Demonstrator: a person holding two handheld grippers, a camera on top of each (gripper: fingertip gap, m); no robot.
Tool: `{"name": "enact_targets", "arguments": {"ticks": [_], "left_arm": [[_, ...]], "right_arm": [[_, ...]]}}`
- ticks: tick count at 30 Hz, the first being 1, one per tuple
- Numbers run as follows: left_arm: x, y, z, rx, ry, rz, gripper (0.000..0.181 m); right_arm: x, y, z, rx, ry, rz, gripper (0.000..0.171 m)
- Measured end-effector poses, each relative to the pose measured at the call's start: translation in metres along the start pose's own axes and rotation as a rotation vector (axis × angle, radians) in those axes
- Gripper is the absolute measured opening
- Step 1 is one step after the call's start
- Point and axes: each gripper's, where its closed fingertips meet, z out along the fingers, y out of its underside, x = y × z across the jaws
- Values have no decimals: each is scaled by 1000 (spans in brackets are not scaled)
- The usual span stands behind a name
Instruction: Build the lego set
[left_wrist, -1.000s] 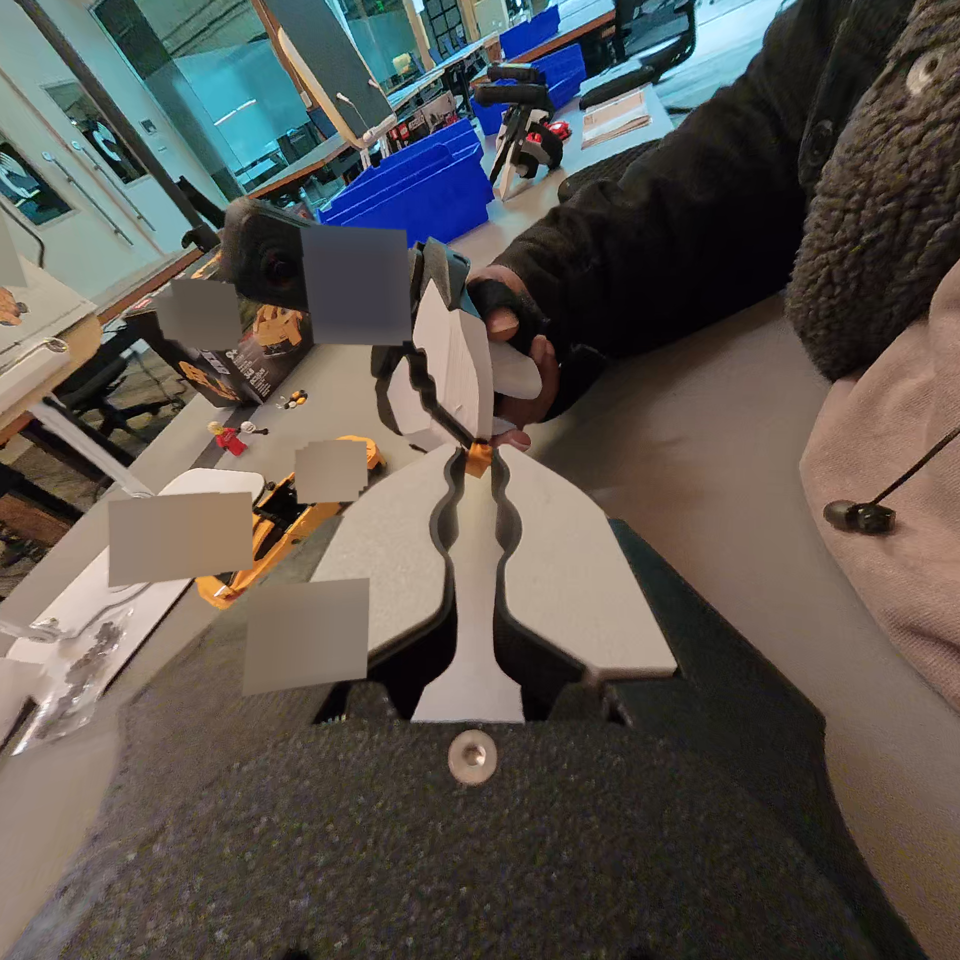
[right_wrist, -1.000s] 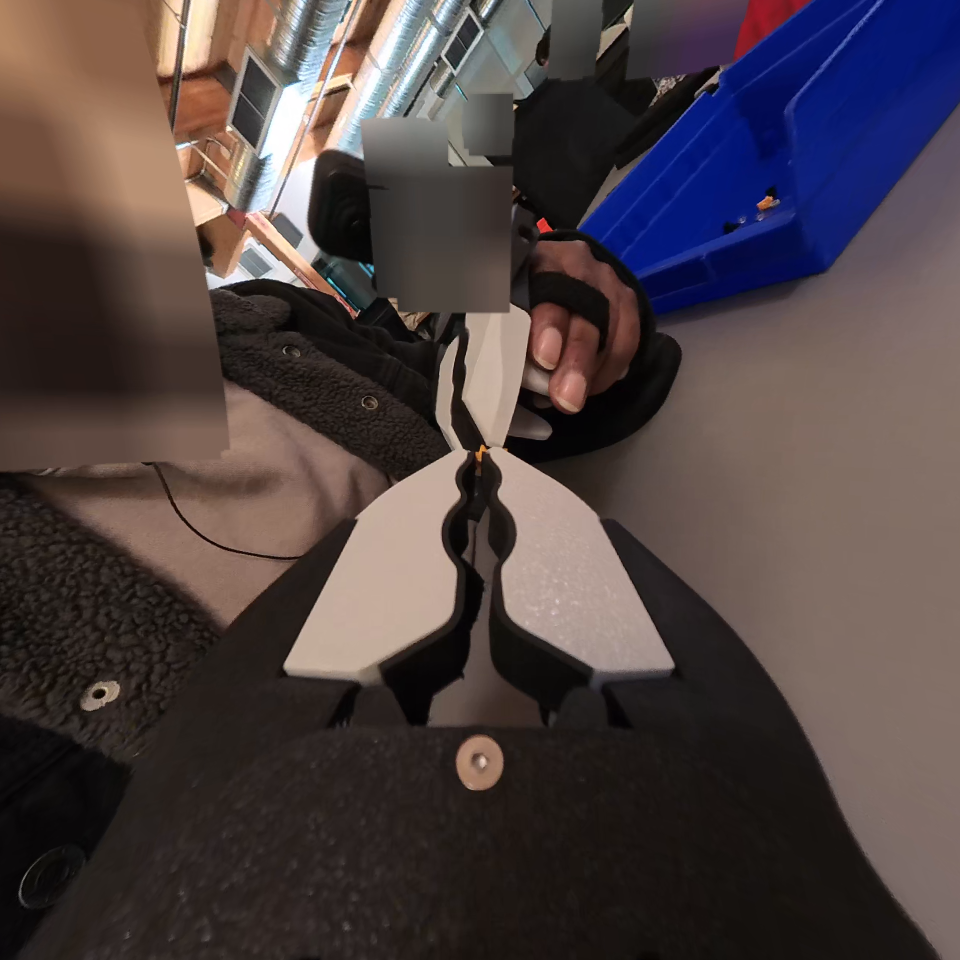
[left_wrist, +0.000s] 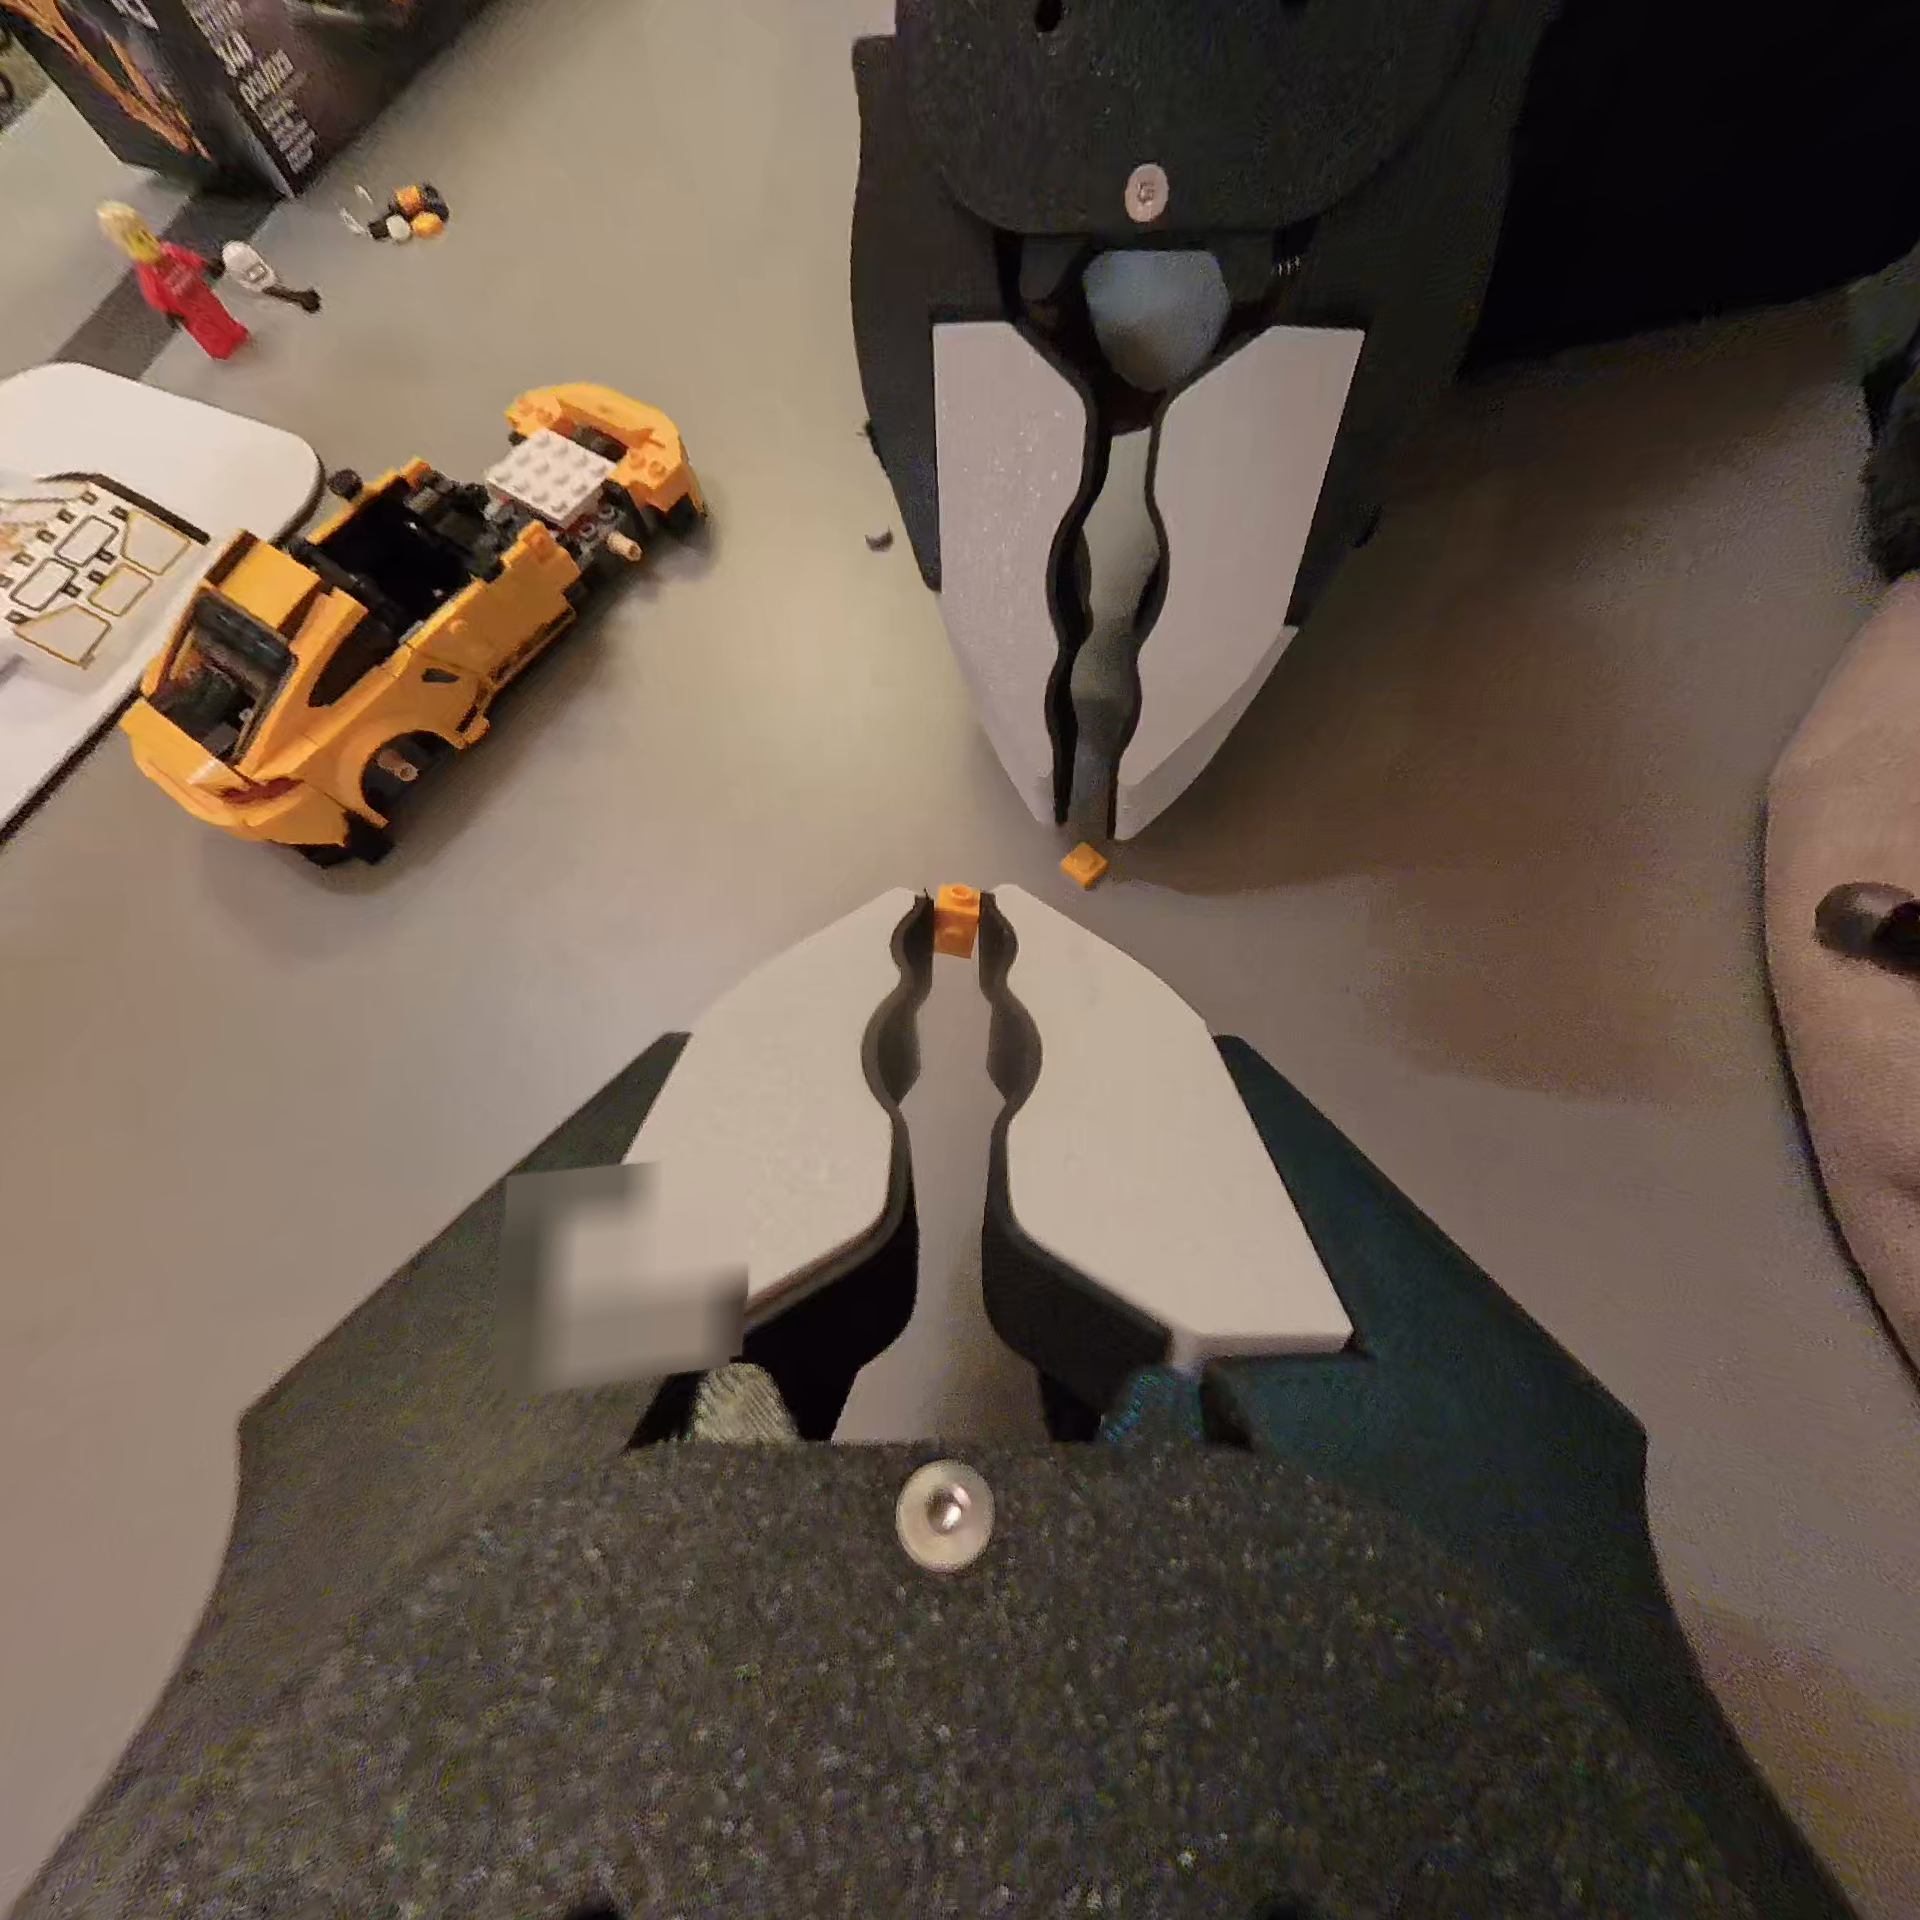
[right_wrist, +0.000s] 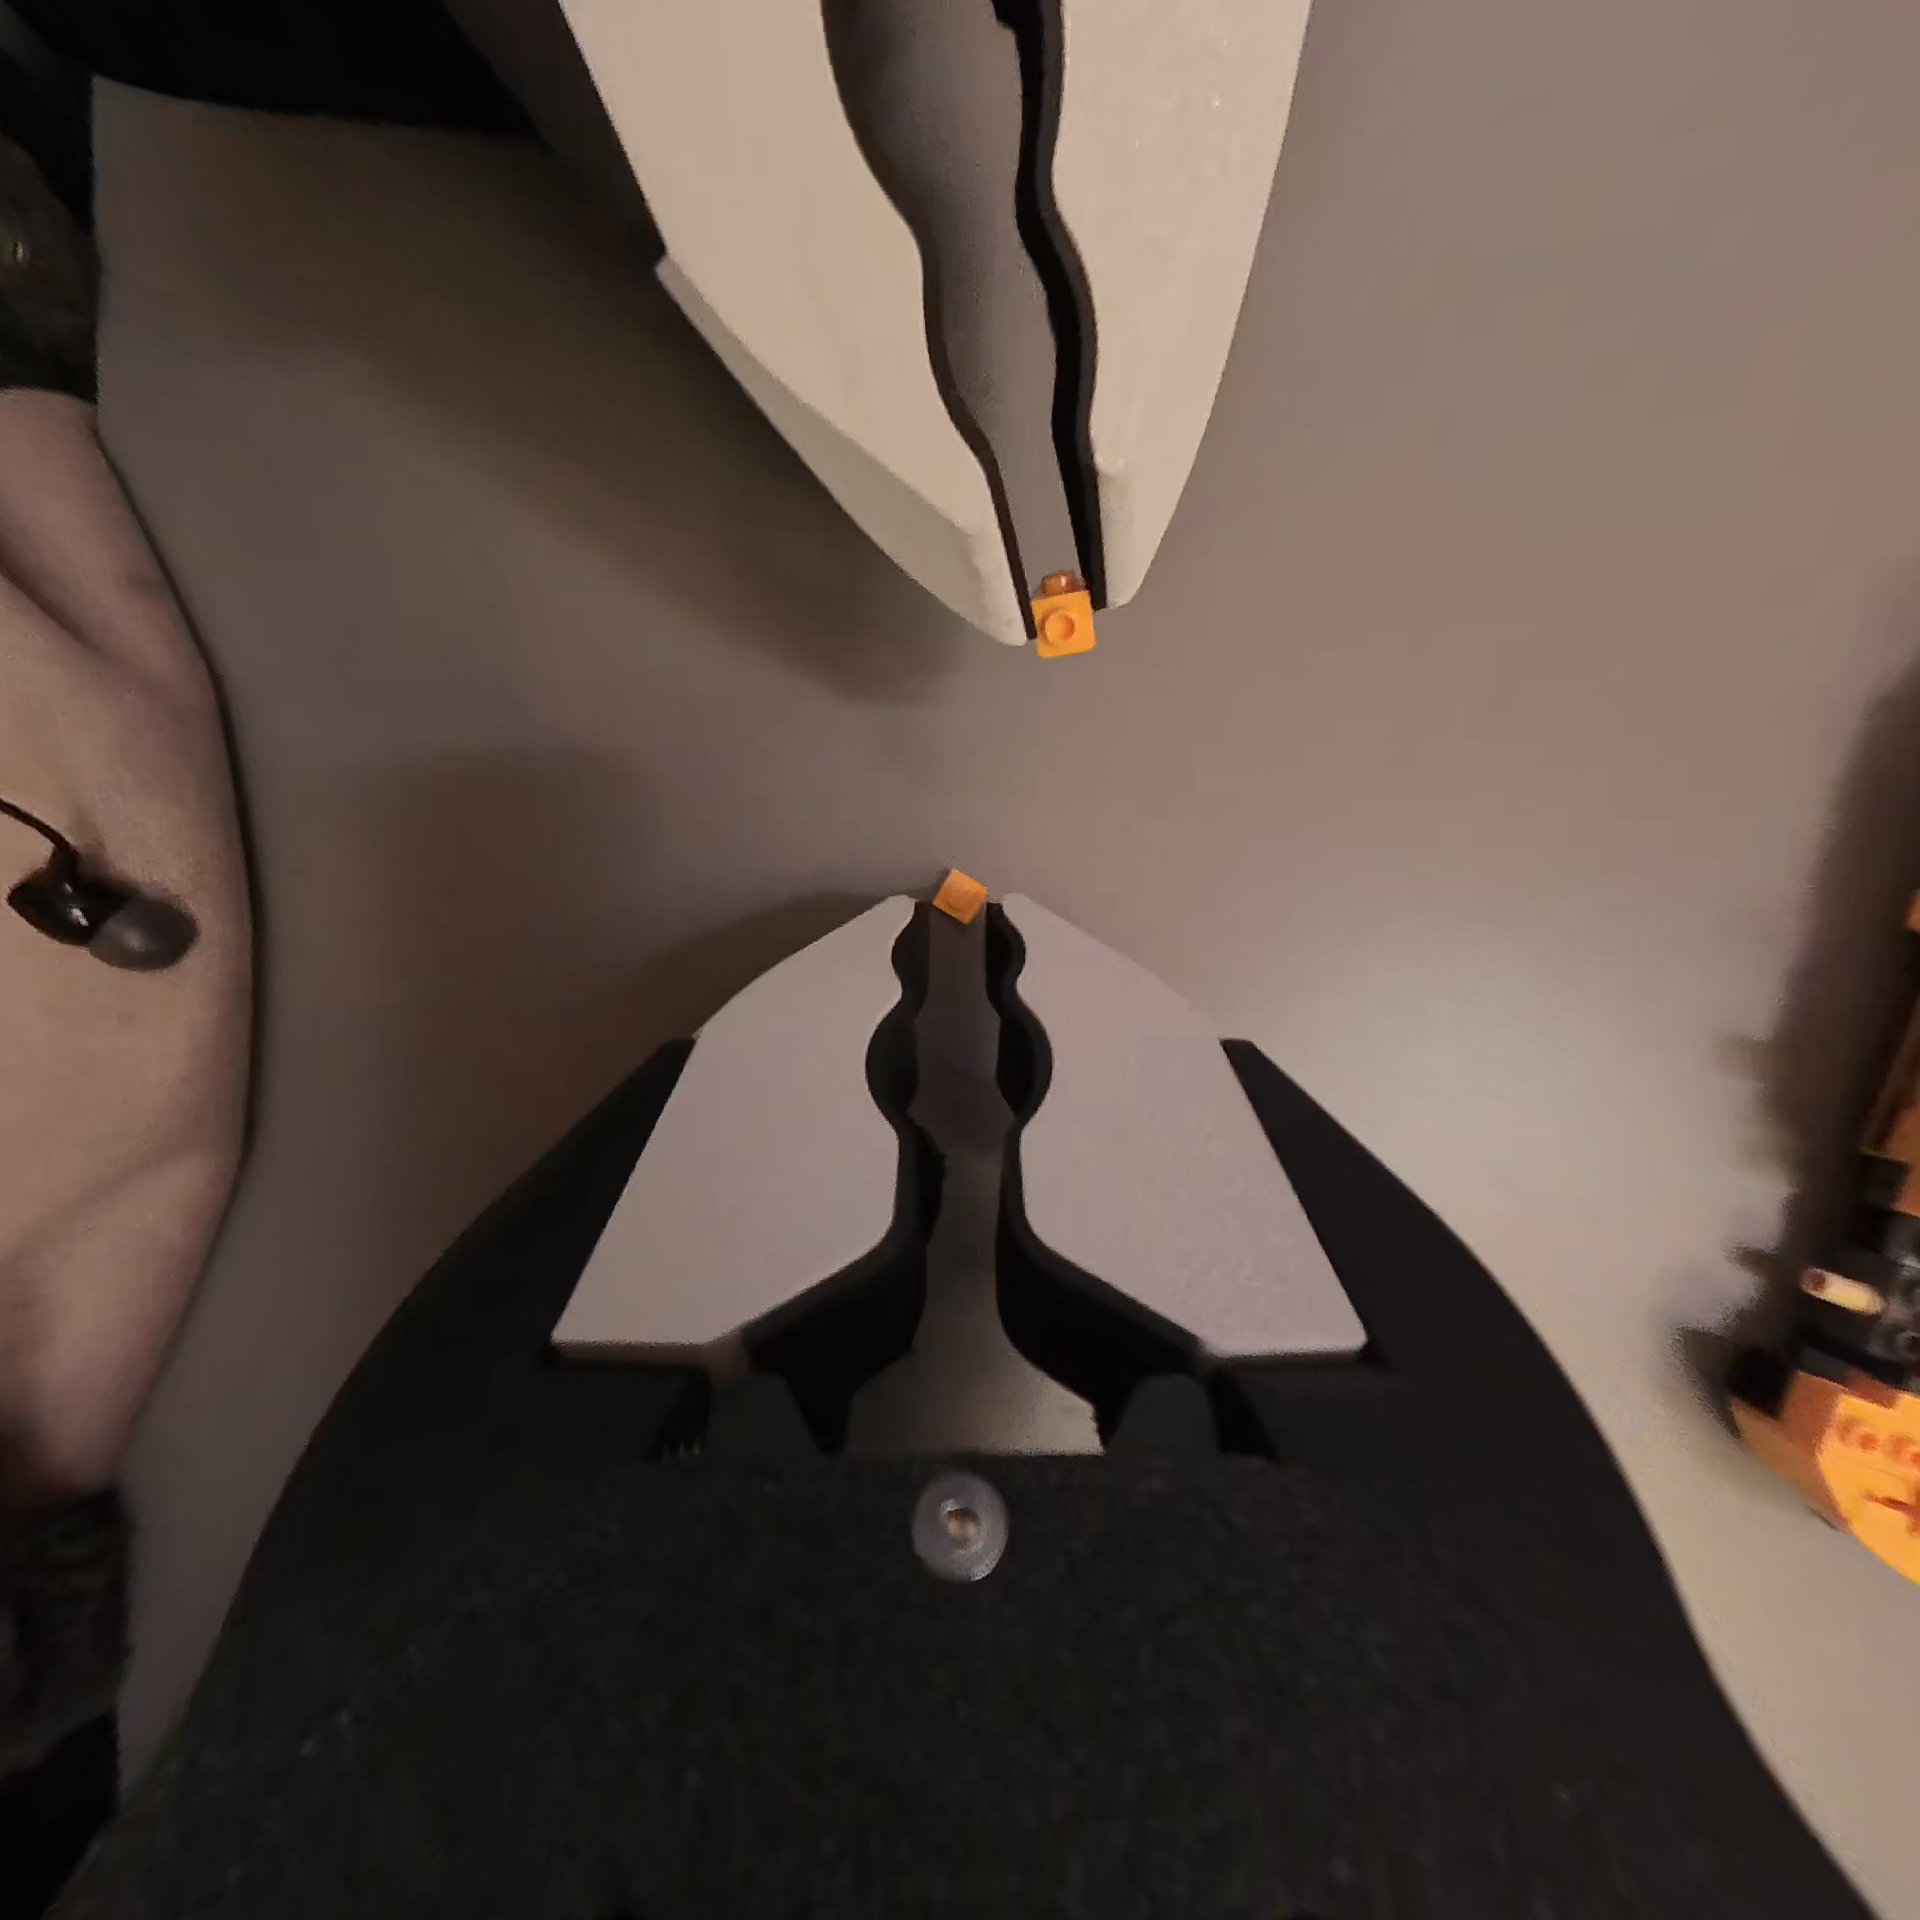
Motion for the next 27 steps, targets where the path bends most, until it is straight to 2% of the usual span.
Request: {"name": "enact_targets", "arguments": {"ticks": [5, 19, 24, 27], "left_arm": [[1, 6, 2, -36, 5, -7, 8], [3, 17, 8, -102, 7, -27, 8], [8, 15, 8, -90, 41, -28, 8], [14, 10, 6, -57, 82, -42, 8]], "right_arm": [[1, 6, 7, -77, 33, 48, 13], [0, 1, 11, -117, 106, 104, 8], [0, -2, 10, -51, 80, -2, 7], [-2, -20, -7, 138, 38, -85, 7]]}}
